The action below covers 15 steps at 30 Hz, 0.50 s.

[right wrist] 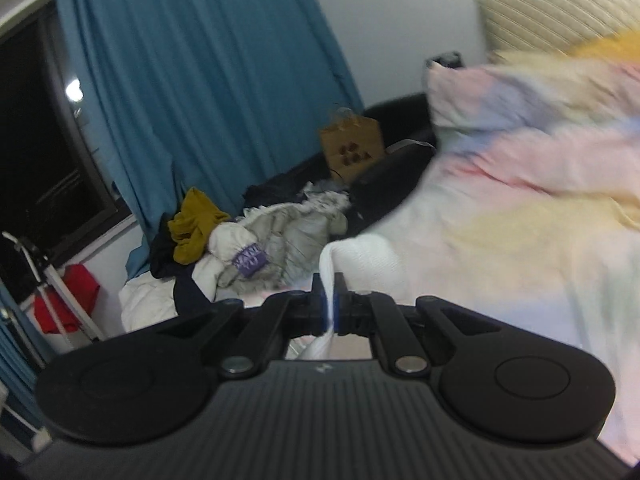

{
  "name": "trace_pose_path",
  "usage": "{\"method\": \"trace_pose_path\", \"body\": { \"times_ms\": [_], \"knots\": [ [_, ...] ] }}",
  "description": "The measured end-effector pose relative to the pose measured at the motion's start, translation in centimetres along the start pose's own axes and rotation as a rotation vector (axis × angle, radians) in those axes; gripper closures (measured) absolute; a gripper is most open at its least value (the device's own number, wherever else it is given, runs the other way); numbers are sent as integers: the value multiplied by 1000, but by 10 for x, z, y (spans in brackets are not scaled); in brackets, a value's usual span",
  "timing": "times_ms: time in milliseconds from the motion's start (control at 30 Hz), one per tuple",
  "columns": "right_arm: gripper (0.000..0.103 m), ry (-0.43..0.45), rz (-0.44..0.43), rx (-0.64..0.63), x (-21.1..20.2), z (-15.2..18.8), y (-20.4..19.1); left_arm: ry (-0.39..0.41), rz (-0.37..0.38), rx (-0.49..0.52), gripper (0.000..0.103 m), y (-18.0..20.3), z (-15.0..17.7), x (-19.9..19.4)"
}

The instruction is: Fold clothes

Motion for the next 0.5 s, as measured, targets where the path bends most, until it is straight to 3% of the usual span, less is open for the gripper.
{"method": "trace_pose_path", "body": {
  "times_ms": [167,267,433,500],
  "knots": [
    [97,-12,13,-164,102,41,-73,2,-81,80,95,23,-16,126],
    [97,-50,19,-254,146,81,-93,-18,-132,107,94,20,-13,190],
    [94,-107,-2,-278,180,123,-91,-51,-155,159,88,14,-7,226],
    [87,-132,-43,-208,179,121,-82,-60,-128,173,77,18,-8,226]
  ]
}}
Point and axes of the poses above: each gripper's, at about its wrist camera, not at the fingertips, and x roughly the way its jaws point, y to its right, z to its underside, the point moved 5 cm from there along x, roughly the way its jaws point, and after that the axes turned 11 degrees about y, right-handed, at the moved point
